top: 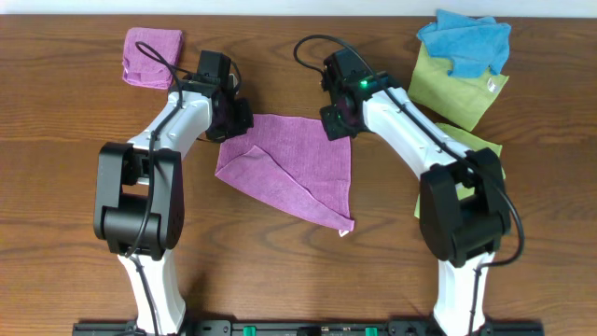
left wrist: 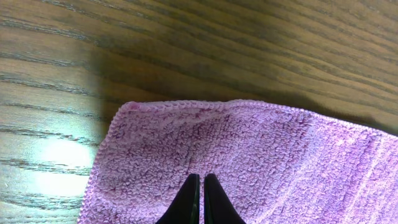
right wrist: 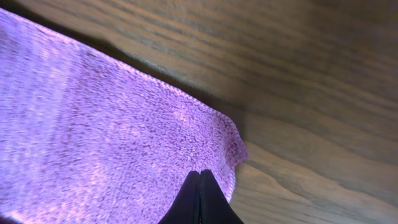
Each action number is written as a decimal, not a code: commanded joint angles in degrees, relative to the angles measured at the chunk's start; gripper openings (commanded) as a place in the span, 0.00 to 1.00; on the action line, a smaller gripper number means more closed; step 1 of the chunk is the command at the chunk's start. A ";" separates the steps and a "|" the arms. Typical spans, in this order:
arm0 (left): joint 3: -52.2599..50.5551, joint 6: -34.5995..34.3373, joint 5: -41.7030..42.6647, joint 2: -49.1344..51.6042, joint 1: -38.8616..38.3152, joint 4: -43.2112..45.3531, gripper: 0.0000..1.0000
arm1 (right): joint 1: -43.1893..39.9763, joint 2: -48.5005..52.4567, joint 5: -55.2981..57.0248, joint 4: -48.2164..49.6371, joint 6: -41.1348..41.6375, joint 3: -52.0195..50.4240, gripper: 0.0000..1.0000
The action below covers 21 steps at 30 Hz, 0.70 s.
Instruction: Fold the cloth
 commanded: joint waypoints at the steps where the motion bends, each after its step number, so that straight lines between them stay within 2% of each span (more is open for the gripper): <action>1: 1.20 1.05 -1.22 1.09 0.15 0.04 0.06 | 0.28 2.58 0.35 -0.20 1.14 0.48 0.01; 21: 1.18 1.29 -2.67 1.09 0.15 0.02 0.06 | 0.22 9.77 -0.09 1.01 1.09 0.48 0.01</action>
